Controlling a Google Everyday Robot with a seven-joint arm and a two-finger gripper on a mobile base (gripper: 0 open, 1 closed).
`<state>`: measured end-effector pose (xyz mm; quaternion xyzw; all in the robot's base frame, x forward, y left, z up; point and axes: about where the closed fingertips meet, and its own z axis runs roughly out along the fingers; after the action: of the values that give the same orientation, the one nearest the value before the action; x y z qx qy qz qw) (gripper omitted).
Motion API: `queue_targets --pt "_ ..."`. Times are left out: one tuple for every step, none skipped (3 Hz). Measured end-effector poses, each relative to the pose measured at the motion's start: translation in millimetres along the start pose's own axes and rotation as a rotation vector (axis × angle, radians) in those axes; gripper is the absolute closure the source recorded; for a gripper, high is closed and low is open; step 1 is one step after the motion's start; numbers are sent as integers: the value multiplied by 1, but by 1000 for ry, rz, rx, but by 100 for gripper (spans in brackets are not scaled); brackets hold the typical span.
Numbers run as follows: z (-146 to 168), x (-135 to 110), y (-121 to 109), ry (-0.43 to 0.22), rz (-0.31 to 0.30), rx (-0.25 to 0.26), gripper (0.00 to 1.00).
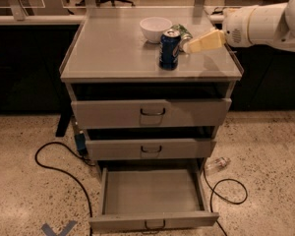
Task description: Place pepsi can into bottom drawer
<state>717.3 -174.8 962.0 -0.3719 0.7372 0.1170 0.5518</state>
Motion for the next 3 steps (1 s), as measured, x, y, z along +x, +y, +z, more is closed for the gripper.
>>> queue_targets --pt "30 51 37 91 29 -179 0" --pt "51 93 89 154 80 -385 0" --pt "57 90 90 149 77 -375 0"
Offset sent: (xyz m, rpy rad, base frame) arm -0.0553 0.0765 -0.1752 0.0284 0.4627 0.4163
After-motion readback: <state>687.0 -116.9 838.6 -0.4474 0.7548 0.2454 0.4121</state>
